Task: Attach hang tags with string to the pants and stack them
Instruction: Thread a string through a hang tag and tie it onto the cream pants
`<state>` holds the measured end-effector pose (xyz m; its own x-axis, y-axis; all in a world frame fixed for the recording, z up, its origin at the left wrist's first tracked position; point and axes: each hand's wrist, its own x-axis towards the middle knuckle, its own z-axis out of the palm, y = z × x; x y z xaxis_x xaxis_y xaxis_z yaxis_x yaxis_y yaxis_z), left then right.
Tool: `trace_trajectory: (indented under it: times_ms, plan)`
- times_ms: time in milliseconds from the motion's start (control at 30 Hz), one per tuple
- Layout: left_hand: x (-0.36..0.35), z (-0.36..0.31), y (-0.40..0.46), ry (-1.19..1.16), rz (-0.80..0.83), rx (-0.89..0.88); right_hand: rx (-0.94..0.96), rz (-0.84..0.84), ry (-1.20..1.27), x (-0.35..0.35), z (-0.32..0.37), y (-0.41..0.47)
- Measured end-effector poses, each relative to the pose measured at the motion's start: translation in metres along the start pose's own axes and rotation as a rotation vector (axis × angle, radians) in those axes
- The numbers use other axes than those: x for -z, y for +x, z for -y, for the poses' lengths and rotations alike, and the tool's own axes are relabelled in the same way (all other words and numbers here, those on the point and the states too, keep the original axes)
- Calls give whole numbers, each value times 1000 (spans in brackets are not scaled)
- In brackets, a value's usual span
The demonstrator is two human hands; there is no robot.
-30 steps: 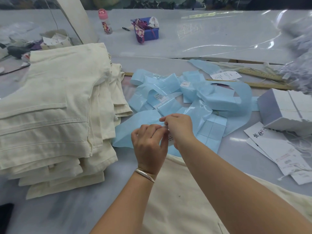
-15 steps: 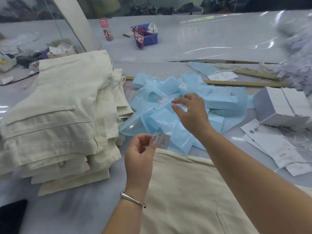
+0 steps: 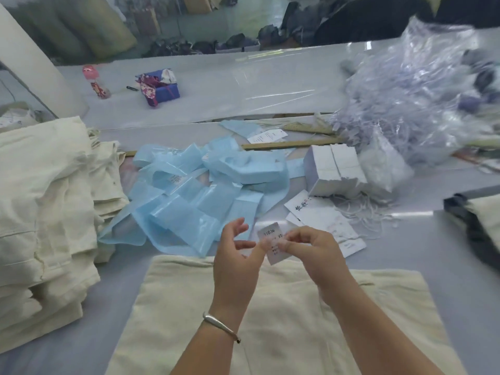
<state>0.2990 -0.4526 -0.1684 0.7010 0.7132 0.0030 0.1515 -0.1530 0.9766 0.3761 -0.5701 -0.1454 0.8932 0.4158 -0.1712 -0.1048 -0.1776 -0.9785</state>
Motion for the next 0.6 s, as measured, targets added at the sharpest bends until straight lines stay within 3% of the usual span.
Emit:
trace_trajectory:
  times_ms: [200,300,400,600]
  plan:
    - [-60,-1,-7,-55,13,42,-77,86,112,61,-23,22]
    - [-75,-1,-4,-37,-107,46,-51,-109,41,86,-41,57]
    - [-79,0,1,-25,-169,75,56,-258,-323,104,-50,106]
    - [-82,7,-5,-74,-161,188,3,51,-1288,78,-63,165]
